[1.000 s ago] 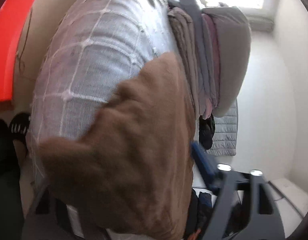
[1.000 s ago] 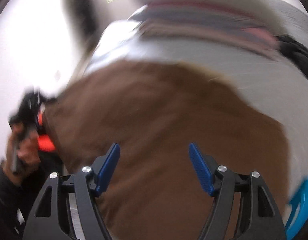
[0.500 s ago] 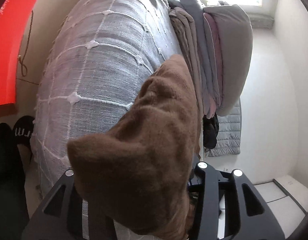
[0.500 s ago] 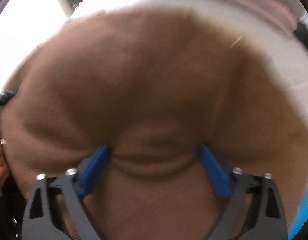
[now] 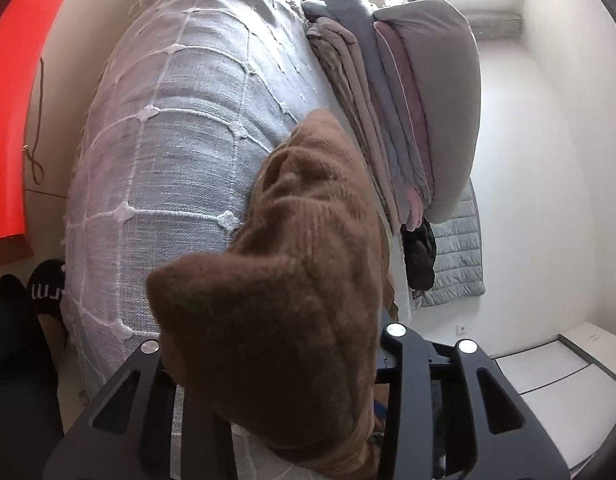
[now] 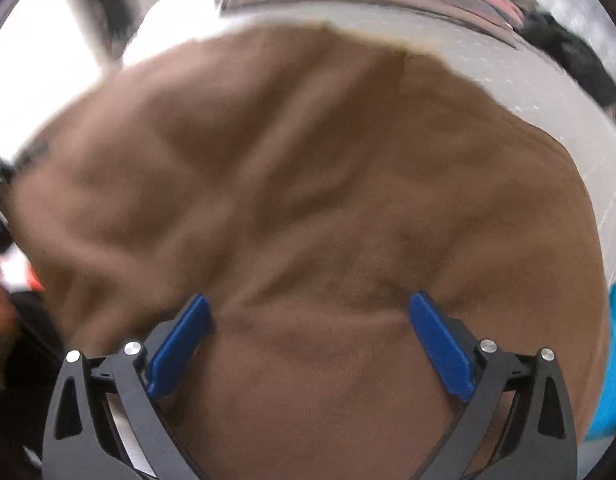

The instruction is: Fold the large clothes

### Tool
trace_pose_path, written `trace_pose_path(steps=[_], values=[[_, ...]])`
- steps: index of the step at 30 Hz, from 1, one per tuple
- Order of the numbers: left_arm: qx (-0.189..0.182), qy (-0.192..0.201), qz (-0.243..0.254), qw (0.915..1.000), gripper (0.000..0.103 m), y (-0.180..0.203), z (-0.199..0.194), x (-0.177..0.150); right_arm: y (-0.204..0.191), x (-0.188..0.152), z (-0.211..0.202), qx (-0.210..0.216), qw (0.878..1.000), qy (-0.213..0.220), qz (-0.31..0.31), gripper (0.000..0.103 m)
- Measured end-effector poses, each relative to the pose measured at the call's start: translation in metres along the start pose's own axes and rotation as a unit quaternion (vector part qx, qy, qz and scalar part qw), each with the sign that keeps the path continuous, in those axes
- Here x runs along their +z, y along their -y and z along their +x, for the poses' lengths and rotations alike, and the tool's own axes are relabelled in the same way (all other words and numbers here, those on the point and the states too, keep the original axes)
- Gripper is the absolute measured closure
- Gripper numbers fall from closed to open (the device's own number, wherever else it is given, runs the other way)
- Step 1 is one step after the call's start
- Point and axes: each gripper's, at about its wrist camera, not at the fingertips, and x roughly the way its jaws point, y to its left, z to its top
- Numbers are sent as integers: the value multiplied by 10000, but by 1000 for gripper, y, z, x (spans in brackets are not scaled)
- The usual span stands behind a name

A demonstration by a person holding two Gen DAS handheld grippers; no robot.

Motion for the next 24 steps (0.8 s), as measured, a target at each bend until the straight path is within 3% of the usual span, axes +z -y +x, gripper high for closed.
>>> trace_pose_path(steps=[2, 4, 5, 6, 7, 9, 11, 12, 13, 14, 15, 17, 20, 21, 23, 24], values=[[-10, 16, -21, 10000, 73, -1, 0, 0, 6, 3, -14, -175, 9987, 409, 247, 6], [-39, 30, -29, 10000, 75, 0, 0, 1, 4, -2, 8, -475, 9989, 9, 44, 6], [-79, 37, -7, 10000, 76, 4, -1, 1, -4, -9, 23, -755, 9967, -41, -299, 5], [-138, 49, 60, 9999, 77, 9, -1, 0, -8, -9, 23, -826, 9958, 205, -338, 5], [-161, 96, 212, 9996, 78, 20, -3, -1, -4, -7, 21, -749, 9969, 147, -208, 5], [-214, 152, 624, 9977, 79, 51, -7, -6, 2, -7, 14, -420, 9991, 62, 46, 5], [-225, 159, 1075, 9938, 79, 87, -7, -14, 24, -7, -1, 477, 9962, 268, 680, 6], [-204, 159, 1443, 9892, 79, 113, -7, -21, 31, -11, -9, 1018, 9892, 385, 980, 6], [-190, 157, 1713, 9849, 79, 132, -6, -28, 54, -16, -21, 1963, 9661, 552, 1581, 6], [-181, 142, 2109, 9772, 79, 160, -4, -41, 72, -21, -27, 2534, 9438, 672, 2014, 6], [-172, 124, 2402, 9705, 79, 180, -2, -53, 88, -26, -31, 2832, 9287, 752, 2273, 6], [-151, 24, 3309, 9436, 79, 235, 6, -97, 127, -39, -41, 3573, 8810, 912, 2964, 6], [-106, -356, 4417, 8964, 79, 285, 29, -174, 177, -67, -54, 4403, 8098, 1165, 3700, 6], [-31, -621, 4828, 8735, 79, 296, 46, -209, 199, -76, -59, 4679, 7782, 1255, 3996, 6], [121, -1161, 5334, 8378, 77, 300, 78, -261, 227, -104, -60, 4936, 7386, 1363, 4384, 6], [205, -1531, 5499, 8208, 77, 294, 100, -287, 238, -110, -58, 4982, 7268, 1405, 4514, 6]])
